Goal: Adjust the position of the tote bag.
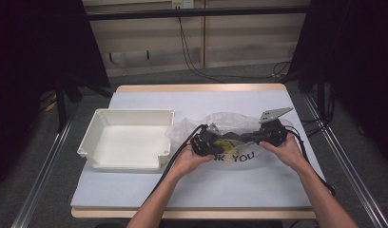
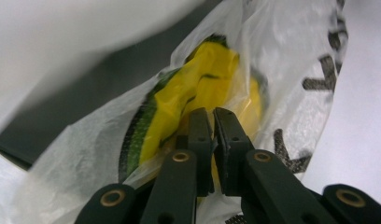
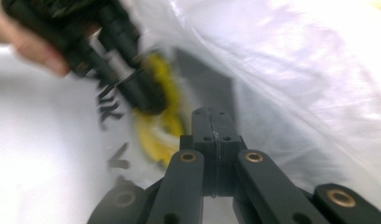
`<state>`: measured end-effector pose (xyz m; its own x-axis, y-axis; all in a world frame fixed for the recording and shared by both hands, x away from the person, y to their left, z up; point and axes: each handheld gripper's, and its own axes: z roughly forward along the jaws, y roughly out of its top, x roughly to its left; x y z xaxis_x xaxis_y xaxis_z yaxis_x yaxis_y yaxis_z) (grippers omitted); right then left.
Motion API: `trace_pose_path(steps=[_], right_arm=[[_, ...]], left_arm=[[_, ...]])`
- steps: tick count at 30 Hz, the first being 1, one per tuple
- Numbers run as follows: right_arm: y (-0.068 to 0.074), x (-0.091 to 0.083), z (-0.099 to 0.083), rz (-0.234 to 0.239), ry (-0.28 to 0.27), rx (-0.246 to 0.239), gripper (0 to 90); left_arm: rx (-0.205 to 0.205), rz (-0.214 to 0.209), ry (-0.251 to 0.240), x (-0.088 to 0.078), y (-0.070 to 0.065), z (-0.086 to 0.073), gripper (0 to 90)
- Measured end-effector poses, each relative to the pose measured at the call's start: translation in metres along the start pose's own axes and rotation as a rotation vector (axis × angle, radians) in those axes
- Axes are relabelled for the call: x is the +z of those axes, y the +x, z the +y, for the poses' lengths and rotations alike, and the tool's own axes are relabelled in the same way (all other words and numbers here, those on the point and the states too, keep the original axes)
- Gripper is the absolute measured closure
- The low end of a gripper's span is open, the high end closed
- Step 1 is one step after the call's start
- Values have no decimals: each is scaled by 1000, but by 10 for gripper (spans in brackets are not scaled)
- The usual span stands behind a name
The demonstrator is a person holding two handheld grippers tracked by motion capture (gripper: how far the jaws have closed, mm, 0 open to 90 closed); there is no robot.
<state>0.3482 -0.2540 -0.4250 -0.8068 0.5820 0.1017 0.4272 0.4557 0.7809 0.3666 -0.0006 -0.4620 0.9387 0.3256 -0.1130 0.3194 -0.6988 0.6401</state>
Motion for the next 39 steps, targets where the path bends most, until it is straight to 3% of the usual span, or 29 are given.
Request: trace_pose_path(steps=[6, 8, 26, 34, 39], right_arm=[[-19, 7, 3, -37, -18, 48, 900], [-29, 12, 2, -50, 6, 62, 900], [-57, 19, 1, -100, -12, 129, 900], [-71, 20, -1, -157, 3, 163, 900], [-79, 24, -6, -192, 37, 174, 900]], left_arm=[[1, -8, 23, 7, -1, -2, 865], [-1, -12, 29, 9, -1, -3, 867], [9, -39, 17, 8, -7, -9, 892], [6, -53, 16, 6, -10, -12, 900], [24, -59, 20, 5, -14, -13, 900]])
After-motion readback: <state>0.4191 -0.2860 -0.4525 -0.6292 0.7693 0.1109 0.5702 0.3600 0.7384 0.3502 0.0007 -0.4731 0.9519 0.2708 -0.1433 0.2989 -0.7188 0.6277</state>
